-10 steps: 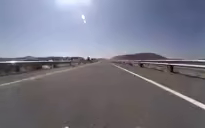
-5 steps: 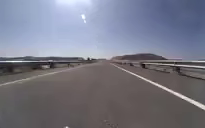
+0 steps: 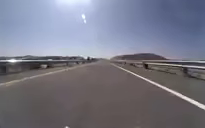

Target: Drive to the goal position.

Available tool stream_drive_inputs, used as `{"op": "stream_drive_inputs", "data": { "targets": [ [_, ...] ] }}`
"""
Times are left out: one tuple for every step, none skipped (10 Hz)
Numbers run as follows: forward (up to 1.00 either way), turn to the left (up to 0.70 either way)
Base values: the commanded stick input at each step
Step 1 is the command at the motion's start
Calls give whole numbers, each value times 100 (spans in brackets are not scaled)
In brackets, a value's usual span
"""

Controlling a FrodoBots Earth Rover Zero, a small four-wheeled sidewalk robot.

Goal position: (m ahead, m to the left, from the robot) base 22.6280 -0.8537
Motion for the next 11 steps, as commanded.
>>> {"op": "stream_drive_inputs", "data": {
  "targets": [
    [100,0],
    [100,0],
    [100,0],
    [100,0],
    [100,0],
    [100,0],
    [100,0],
    [100,0],
    [100,0],
    [100,0],
    [100,0]
  ]
}}
